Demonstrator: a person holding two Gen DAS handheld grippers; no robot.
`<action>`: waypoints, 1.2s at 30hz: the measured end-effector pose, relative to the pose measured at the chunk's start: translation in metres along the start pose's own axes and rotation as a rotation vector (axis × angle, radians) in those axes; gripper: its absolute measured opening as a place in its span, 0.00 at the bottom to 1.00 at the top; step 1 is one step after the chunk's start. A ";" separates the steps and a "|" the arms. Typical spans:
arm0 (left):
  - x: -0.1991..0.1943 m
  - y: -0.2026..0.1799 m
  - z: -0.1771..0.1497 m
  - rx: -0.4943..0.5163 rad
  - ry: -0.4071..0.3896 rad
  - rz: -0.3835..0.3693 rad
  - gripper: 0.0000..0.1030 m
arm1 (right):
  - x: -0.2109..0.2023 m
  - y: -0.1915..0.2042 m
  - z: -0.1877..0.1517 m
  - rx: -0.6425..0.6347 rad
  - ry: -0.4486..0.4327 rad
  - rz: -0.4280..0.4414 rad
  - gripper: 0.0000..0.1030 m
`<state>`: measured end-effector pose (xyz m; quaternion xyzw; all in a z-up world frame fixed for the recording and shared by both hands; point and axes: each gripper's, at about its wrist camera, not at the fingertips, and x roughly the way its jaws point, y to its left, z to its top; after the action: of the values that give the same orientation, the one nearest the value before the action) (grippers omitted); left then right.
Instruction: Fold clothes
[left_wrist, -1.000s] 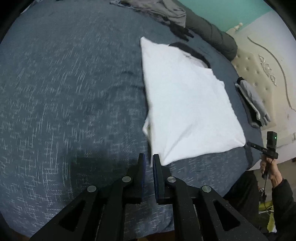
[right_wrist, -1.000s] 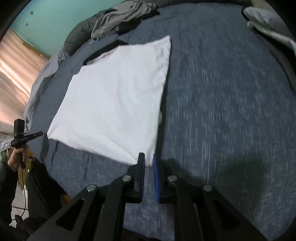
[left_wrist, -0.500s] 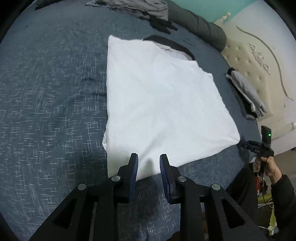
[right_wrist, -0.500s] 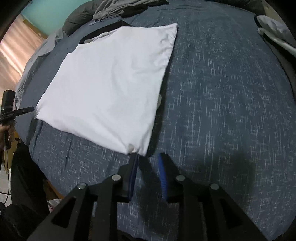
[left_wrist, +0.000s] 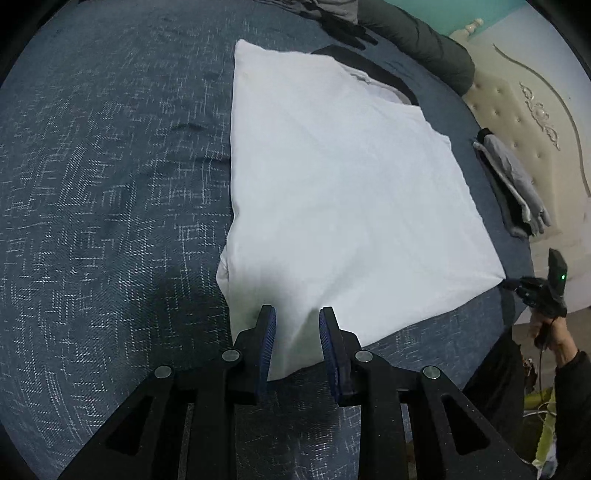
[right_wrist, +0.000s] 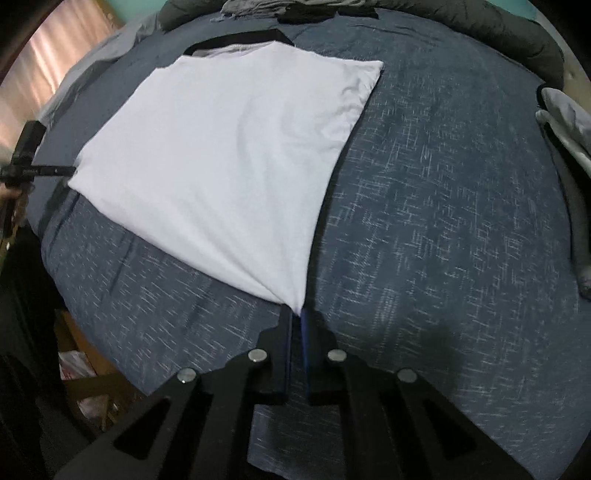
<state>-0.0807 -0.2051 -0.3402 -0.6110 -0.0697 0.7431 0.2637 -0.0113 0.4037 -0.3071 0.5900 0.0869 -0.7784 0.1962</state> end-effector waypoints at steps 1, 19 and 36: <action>0.001 0.000 0.000 0.001 0.004 0.003 0.26 | 0.003 0.001 -0.001 -0.012 0.011 -0.005 0.03; -0.035 0.018 -0.011 -0.042 -0.068 0.002 0.43 | -0.044 0.047 0.035 0.105 -0.109 0.036 0.05; -0.031 0.037 -0.016 -0.112 -0.046 -0.037 0.53 | 0.055 0.190 0.137 0.070 -0.013 0.237 0.05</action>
<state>-0.0737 -0.2547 -0.3328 -0.6060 -0.1288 0.7470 0.2412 -0.0674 0.1703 -0.3016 0.5975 -0.0122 -0.7561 0.2667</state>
